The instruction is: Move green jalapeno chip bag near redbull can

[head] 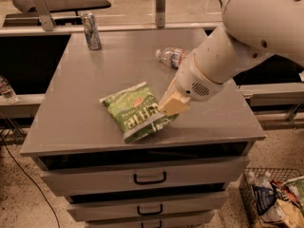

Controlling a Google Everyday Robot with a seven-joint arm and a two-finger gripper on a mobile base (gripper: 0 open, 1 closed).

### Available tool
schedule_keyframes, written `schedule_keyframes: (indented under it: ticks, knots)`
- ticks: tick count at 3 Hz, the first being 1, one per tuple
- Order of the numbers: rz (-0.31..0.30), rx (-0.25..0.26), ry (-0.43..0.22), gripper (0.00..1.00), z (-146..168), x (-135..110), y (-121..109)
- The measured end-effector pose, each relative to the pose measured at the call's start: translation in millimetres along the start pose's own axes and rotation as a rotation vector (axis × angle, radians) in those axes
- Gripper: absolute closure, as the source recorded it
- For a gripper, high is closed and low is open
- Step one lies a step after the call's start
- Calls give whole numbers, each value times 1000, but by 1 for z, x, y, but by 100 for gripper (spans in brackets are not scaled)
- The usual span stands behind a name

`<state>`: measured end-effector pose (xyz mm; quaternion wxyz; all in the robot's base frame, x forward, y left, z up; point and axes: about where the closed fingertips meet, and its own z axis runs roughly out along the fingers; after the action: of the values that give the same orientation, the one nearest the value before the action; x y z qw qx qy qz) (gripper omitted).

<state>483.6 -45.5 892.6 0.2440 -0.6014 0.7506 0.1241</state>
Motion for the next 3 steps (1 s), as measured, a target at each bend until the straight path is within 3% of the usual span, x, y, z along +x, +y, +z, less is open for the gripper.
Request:
schedule_keyframes:
  ticks: [2,3]
  knots:
    - [11,129,-113,100,34,-64,-61]
    - [62,199,-149,100,41,-73,-101]
